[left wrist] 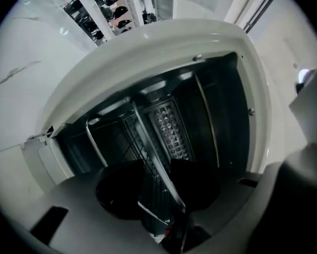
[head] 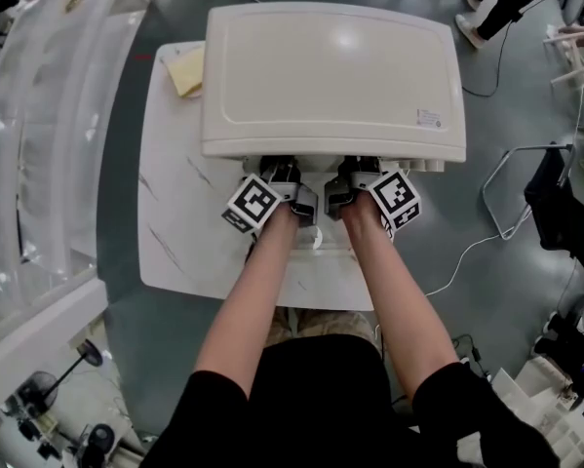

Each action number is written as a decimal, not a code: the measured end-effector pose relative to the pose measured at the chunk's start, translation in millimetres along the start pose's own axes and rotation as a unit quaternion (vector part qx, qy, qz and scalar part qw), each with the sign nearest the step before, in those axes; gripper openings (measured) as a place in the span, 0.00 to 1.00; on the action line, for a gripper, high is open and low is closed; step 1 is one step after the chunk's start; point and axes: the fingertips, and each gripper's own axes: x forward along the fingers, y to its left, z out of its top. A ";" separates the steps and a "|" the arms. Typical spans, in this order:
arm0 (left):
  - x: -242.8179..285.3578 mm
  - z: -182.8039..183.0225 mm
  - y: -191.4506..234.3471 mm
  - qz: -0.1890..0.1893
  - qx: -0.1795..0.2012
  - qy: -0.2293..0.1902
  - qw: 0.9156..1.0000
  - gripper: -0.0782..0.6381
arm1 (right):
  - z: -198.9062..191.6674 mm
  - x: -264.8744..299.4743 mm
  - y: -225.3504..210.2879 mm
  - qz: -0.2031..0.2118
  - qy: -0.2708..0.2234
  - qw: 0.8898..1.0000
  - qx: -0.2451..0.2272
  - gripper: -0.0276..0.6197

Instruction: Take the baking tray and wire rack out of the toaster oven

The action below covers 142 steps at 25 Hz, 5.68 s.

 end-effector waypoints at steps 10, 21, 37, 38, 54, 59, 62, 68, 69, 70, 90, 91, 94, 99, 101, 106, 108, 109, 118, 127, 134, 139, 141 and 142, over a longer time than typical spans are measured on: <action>8.1 7.4 3.0 0.011 -0.078 -0.055 0.995 0.30 | 2.2 4.4 -1.1 0.020 -0.008 0.999 0.050 0.24; -5.8 -1.2 -1.0 -0.016 -0.103 -0.052 0.993 0.26 | -2.7 -14.4 -5.5 0.011 -0.023 0.996 0.082 0.21; -88.7 -37.8 16.0 0.018 -0.128 -0.028 0.991 0.24 | -34.2 -96.3 -27.9 -0.023 -0.033 0.992 0.119 0.17; -94.3 -40.3 16.3 0.018 -0.129 -0.026 0.991 0.23 | -36.1 -101.5 -28.5 -0.023 -0.033 0.992 0.120 0.17; -175.7 -73.5 15.2 -0.009 -0.189 -0.005 0.982 0.22 | -70.4 -194.4 -45.1 -0.044 -0.035 0.988 0.141 0.16; -198.8 -79.5 14.9 -0.009 -0.193 -0.006 0.981 0.22 | -83.3 -218.6 -51.0 -0.062 -0.037 0.987 0.146 0.17; -209.9 -82.8 20.5 -0.001 -0.194 -0.003 0.981 0.22 | -90.2 -228.2 -53.5 -0.065 -0.036 0.986 0.148 0.17; -235.4 -84.2 26.6 -0.013 -0.203 0.018 0.979 0.22 | -107.6 -247.6 -52.4 -0.080 -0.009 0.989 0.120 0.17; -240.4 -83.0 28.9 -0.012 -0.204 0.017 0.979 0.22 | -111.8 -249.5 -51.4 -0.079 -0.007 0.990 0.118 0.17; -244.8 -81.0 31.6 -0.011 -0.205 0.014 0.979 0.22 | -116.5 -250.9 -51.1 -0.080 -0.005 0.990 0.118 0.17; -320.4 42.3 103.0 0.006 -0.181 -0.073 0.981 0.24 | -263.6 -209.5 -0.6 -0.061 0.093 0.988 0.107 0.19; -324.3 49.0 106.2 0.006 -0.183 -0.077 0.980 0.24 | -271.8 -206.7 3.1 -0.058 0.096 0.988 0.108 0.19; -336.6 68.4 120.4 0.015 -0.184 -0.090 0.979 0.24 | -297.0 -199.3 11.0 -0.052 0.104 0.987 0.113 0.19; -354.8 92.9 143.0 0.025 -0.187 -0.105 0.976 0.24 | -332.3 -194.0 15.8 -0.065 0.120 0.984 0.115 0.19; -362.5 104.5 150.0 0.022 -0.186 -0.114 0.976 0.24 | -347.1 -191.7 19.0 -0.066 0.128 0.983 0.112 0.19; -375.4 128.2 168.2 0.028 -0.180 -0.115 0.976 0.24 | -377.3 -182.3 30.0 -0.060 0.146 0.982 0.106 0.19; -379.9 133.2 178.6 0.046 -0.172 -0.108 0.978 0.24 | -385.0 -178.7 30.8 -0.061 0.146 0.982 0.104 0.19; -378.0 137.8 178.5 0.037 -0.174 -0.111 0.978 0.24 | -388.4 -176.2 31.0 -0.060 0.145 0.982 0.105 0.19; -370.0 164.7 196.0 0.025 -0.177 -0.108 0.978 0.24 | -416.1 -162.3 29.8 -0.073 0.140 0.981 0.112 0.20; -355.6 159.8 216.4 0.048 -0.201 -0.099 0.973 0.24 | -418.1 -152.2 16.6 -0.095 0.120 0.982 0.108 0.20; -361.7 149.1 240.0 0.128 -0.208 -0.054 0.968 0.23 | -423.6 -148.2 7.6 -0.113 0.143 0.975 0.129 0.19; -361.0 145.8 249.1 0.177 -0.197 -0.016 0.964 0.23 | -427.8 -153.9 4.6 -0.135 0.174 0.968 0.119 0.29; -359.5 145.2 249.5 0.187 -0.189 -0.003 0.964 0.24 | -429.3 -153.9 3.1 -0.143 0.178 0.966 0.120 0.31; -359.3 144.8 249.2 0.192 -0.189 0.001 0.963 0.25 | -430.0 -153.3 2.0 -0.147 0.181 0.965 0.120 0.32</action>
